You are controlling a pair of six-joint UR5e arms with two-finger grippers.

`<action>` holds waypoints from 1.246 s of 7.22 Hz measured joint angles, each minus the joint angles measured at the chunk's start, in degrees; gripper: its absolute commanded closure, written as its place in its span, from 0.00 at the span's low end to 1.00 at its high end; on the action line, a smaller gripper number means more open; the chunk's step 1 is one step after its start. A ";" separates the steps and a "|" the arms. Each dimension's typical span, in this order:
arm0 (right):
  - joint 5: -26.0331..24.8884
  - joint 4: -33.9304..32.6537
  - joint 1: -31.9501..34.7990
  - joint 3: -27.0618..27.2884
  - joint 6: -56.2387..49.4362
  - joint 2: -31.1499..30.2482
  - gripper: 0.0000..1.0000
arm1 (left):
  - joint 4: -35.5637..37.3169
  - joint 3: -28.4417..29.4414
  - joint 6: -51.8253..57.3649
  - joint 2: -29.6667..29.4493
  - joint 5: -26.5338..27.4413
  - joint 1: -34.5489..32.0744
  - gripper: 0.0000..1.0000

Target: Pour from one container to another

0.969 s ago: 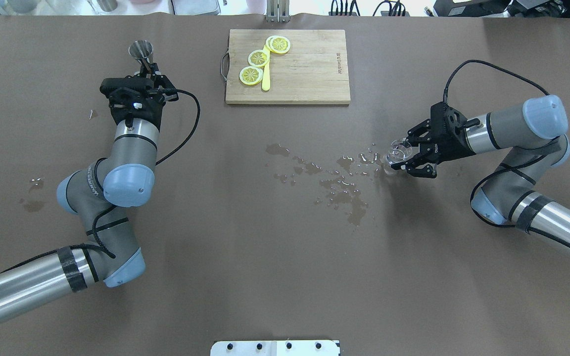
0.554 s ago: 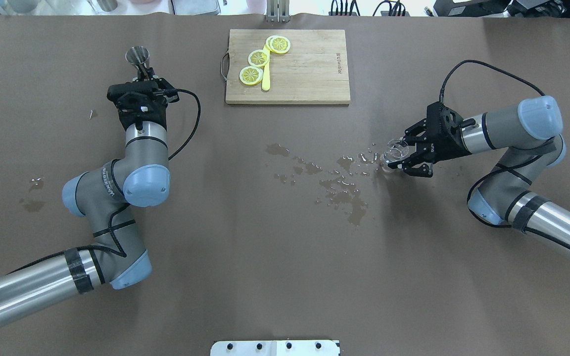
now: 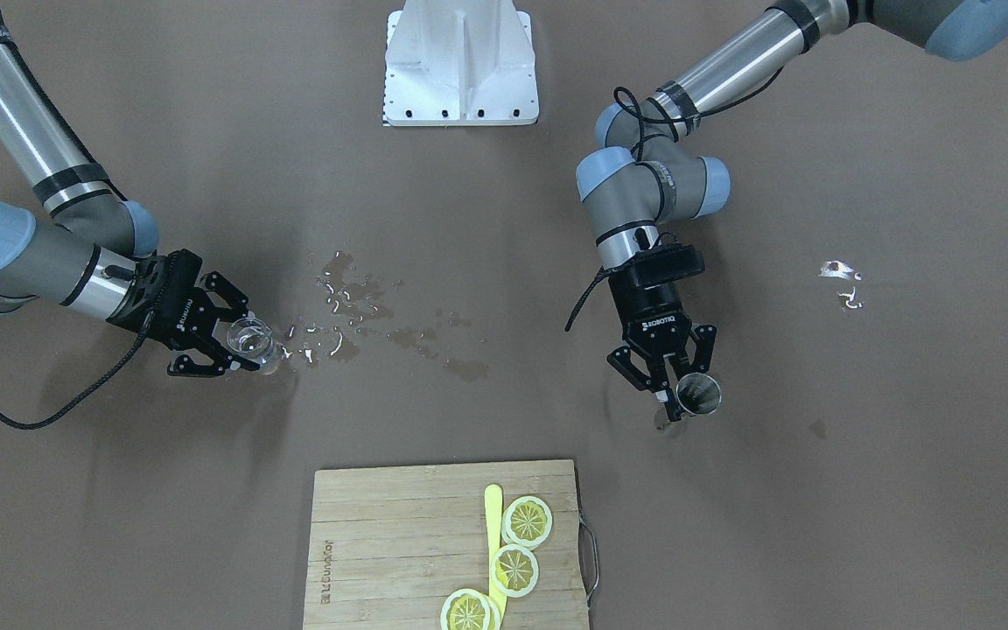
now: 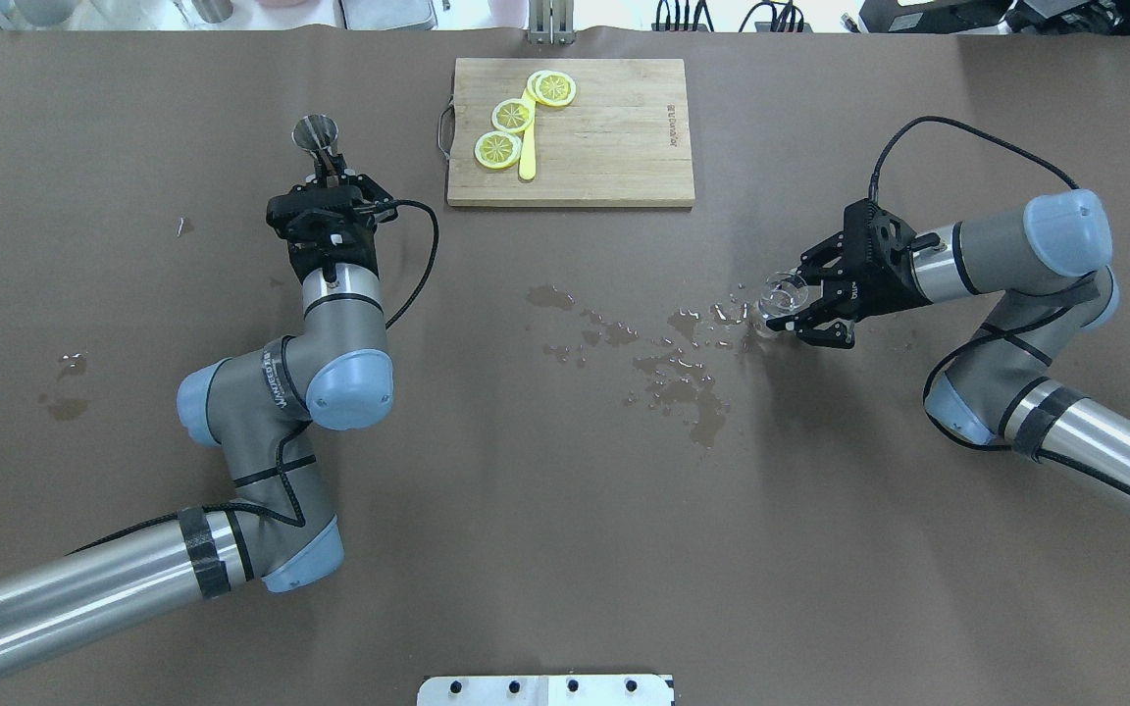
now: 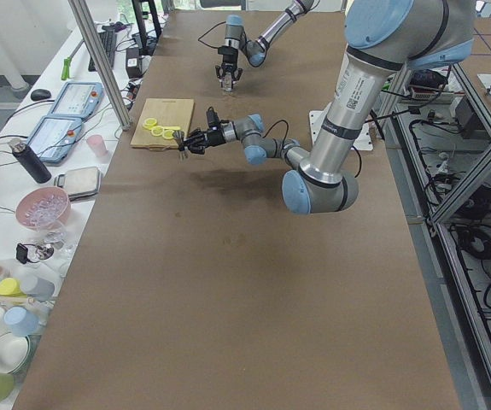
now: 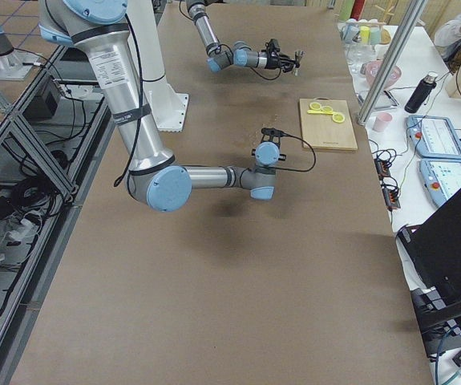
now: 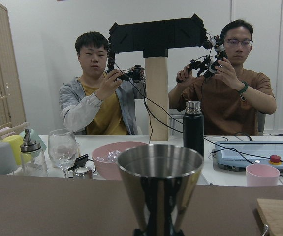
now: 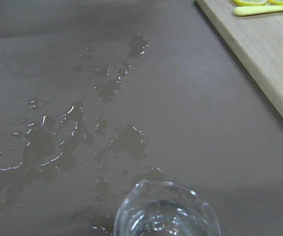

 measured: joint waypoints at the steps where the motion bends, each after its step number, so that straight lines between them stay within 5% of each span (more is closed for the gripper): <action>1: -0.13 0.02 0.00 -0.04 0.01 0.00 0.45 | 2.84 0.86 -3.05 -0.61 0.95 0.26 1.00; 8: -0.12 0.09 -0.39 -0.02 0.02 -0.07 0.36 | 13.69 4.15 -15.23 -1.64 4.94 3.30 1.00; 9: -0.12 0.09 -0.41 -0.02 0.02 -0.08 0.02 | 13.76 4.53 -15.28 -1.71 4.96 3.72 1.00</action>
